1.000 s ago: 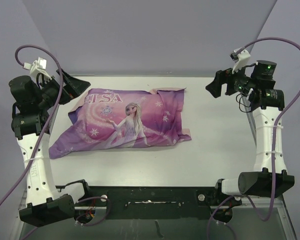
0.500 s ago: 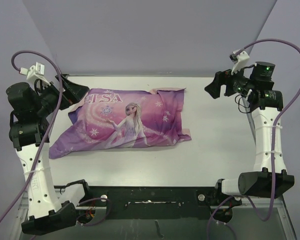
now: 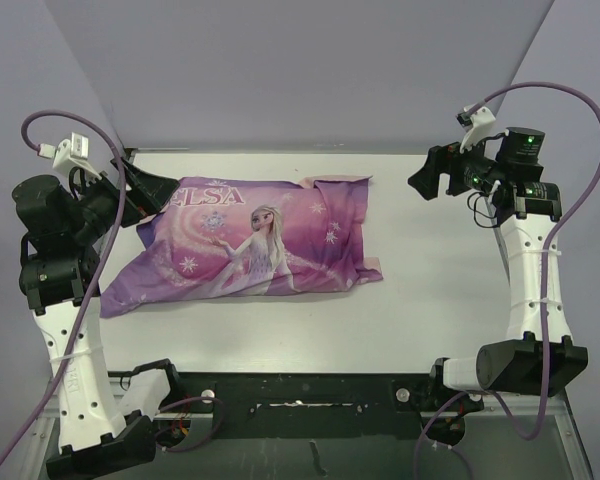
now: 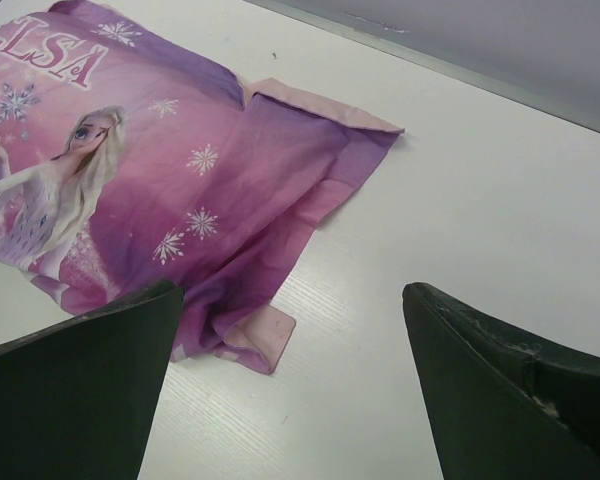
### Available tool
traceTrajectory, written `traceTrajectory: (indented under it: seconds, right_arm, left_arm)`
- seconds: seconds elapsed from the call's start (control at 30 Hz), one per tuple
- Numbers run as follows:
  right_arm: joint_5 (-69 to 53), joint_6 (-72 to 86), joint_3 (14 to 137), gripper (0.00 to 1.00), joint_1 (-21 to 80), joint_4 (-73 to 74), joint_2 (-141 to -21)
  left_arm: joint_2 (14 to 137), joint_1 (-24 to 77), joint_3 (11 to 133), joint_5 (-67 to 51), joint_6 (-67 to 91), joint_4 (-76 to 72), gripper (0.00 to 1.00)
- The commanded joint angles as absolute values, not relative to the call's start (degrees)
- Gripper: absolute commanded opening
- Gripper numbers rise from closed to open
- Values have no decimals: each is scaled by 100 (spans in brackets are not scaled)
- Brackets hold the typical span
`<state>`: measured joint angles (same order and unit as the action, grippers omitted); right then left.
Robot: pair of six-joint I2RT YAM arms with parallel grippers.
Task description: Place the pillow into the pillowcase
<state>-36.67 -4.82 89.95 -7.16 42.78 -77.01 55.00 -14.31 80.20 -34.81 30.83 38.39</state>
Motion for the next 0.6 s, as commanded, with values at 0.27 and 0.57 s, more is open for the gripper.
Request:
traceTrajectory:
  seconds: [0.27,0.57]
  right_arm:
    - [-3621,-423,9012,98,-738,3973,-7539]
    - [-3502,-475,9112,98,-709,3990,-7612]
  left_arm:
    - [5494,-1433,8033,-3589,3067,3560,98]
    - [5508,-1432,7945,-3600,3059,3552,98]
